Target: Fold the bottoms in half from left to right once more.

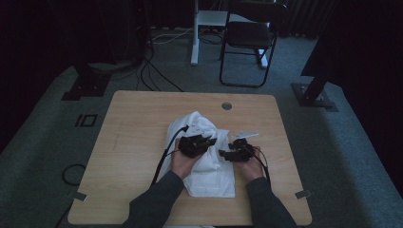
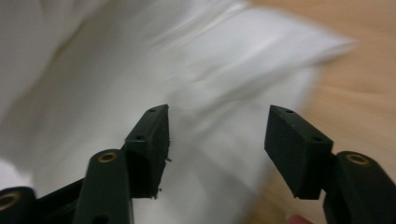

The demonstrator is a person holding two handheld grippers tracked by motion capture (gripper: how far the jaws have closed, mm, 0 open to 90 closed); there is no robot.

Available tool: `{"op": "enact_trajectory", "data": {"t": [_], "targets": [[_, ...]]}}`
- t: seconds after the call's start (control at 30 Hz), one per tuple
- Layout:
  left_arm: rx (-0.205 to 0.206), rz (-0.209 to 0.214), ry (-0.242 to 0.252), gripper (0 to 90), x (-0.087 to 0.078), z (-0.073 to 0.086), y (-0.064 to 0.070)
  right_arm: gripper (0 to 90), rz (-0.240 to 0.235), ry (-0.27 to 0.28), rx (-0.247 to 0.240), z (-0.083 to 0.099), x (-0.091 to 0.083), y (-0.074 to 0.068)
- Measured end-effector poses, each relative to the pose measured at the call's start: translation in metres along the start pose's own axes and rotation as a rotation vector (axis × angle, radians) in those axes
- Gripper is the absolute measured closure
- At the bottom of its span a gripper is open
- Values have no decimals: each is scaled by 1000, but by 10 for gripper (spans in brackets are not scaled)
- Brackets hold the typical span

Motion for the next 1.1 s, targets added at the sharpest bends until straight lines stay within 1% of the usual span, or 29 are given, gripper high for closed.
{"op": "enact_trajectory", "data": {"t": [0.07,0.17,0.2,0.23,0.27,0.3,0.37,0.5,0.57,0.6,0.63,0.67,0.7,0.73,0.77,0.8,0.83,0.9,0.93,0.97,1.0,1.03,1.07,1.1], "targets": [[-4,15,-23,863,13,9,6,411,25,32,7,-4,-11,9],[14,32,-92,861,35,28,13,411,57,63,13,-7,-21,17],[16,37,-116,861,42,35,15,409,57,73,18,-8,-23,19],[16,37,-116,861,42,35,15,409,57,73,18,-8,-23,19],[13,46,-170,860,54,50,19,407,44,111,26,-12,-29,19],[13,47,-190,859,58,56,20,406,40,121,26,-13,-30,18],[24,43,-194,855,60,59,22,395,8,150,13,-18,-35,12],[4,58,-176,840,55,56,22,375,-48,176,-22,-28,-35,-4],[9,67,-179,834,54,56,22,371,-84,182,-30,-33,-33,-13],[8,69,-176,830,53,56,23,373,-104,176,-28,-37,-29,-17],[5,70,-170,819,52,56,23,387,-123,158,-27,-39,-24,-21],[-2,75,-165,808,51,55,23,413,-139,123,-26,-41,-17,-22],[-4,80,-162,787,50,54,23,484,-143,90,-25,-41,-10,-23],[-10,90,-161,749,48,53,24,623,-138,63,-25,-41,-5,-23],[-15,100,-153,694,43,49,25,730,-120,41,-33,-41,0,-22],[-10,94,-136,641,37,45,27,815,-99,32,-20,-41,4,-20],[11,75,-102,627,27,38,28,859,-98,32,2,-42,6,-17],[47,41,-26,602,6,22,27,872,-95,50,31,-43,6,-10],[62,10,30,596,-11,11,22,872,-93,53,37,-43,6,-8],[59,-15,59,593,-21,4,17,872,-93,56,38,-42,5,-5],[41,-54,91,593,-37,-4,6,873,-88,55,41,-42,5,-4],[23,-79,109,593,-49,-9,-5,880,-81,56,34,-41,5,-2],[11,-97,117,595,-57,-11,-13,886,-81,60,33,-41,4,0],[-4,-144,120,607,-67,-12,-27,889,-80,60,35,-40,4,0]]}}
Point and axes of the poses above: each handheld gripper's, and its own axes: x roughly forward along the jaws, z roughly out of its underside, y roughly to its right, the point moved 5 cm from there along x, roughly forward along the jaws, and after that the axes turned 12 degrees about x, right-handed, at the moved point
